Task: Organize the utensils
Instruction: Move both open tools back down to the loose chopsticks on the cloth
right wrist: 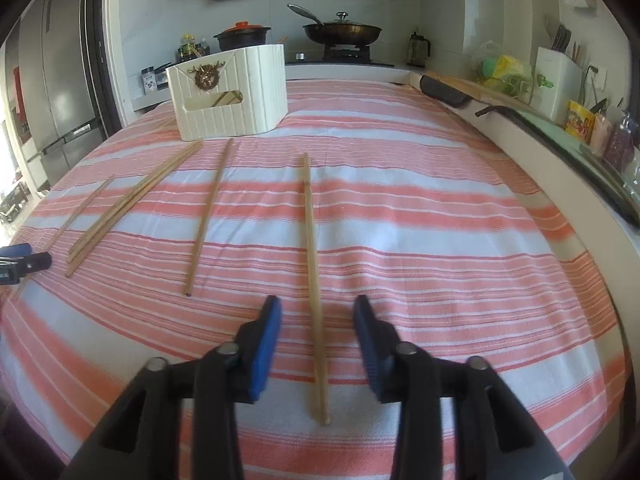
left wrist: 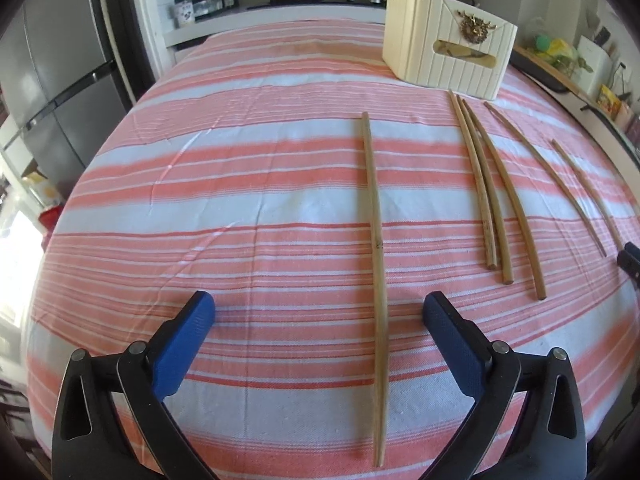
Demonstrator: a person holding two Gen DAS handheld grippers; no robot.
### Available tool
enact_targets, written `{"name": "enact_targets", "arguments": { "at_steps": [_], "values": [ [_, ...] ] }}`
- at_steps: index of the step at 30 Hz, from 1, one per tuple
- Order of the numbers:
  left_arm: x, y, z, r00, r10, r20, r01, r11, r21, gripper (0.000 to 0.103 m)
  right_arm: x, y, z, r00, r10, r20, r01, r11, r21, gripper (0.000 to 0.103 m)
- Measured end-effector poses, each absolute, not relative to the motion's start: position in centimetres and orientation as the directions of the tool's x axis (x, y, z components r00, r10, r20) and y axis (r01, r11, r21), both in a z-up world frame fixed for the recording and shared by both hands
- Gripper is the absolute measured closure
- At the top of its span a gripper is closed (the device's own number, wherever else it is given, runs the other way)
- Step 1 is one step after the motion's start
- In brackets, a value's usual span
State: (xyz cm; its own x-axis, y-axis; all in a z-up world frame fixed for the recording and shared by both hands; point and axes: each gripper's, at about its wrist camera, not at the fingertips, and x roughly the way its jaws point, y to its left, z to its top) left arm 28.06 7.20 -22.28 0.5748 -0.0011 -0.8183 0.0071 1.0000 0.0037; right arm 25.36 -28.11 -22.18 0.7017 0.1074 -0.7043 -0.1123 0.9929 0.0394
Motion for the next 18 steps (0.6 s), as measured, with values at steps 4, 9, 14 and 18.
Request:
{"name": "enact_targets", "arguments": {
  "at_steps": [4, 9, 14, 18],
  "values": [
    [28.1, 7.2, -22.3, 0.581, -0.006, -0.814, 0.007, 1.000, -0.002, 0.001, 24.7, -26.2, -21.5, 0.677, 0.094, -0.730, -0.165, 0.986, -0.026, 0.027],
    [27.7, 7.3, -22.3, 0.585, -0.010, -0.811, 0.010, 1.000, -0.005, 0.001, 24.7, -26.6, -21.5, 0.668, 0.028, -0.743, -0.117, 0.991, -0.068, 0.027],
    [27.6, 7.3, -22.2, 0.573, 0.004, -0.820, -0.005, 1.000, 0.001, 0.000, 24.9, -27.7, -22.4, 0.648, 0.059, -0.760, -0.122, 0.992, -0.026, 0.027],
    [27.1, 6.9, -22.1, 0.567, 0.026, -0.824, -0.024, 1.000, 0.015, 0.000, 24.8, -27.9, -22.6, 0.658, 0.073, -0.750, -0.127, 0.992, -0.015, 0.027]
  ]
}}
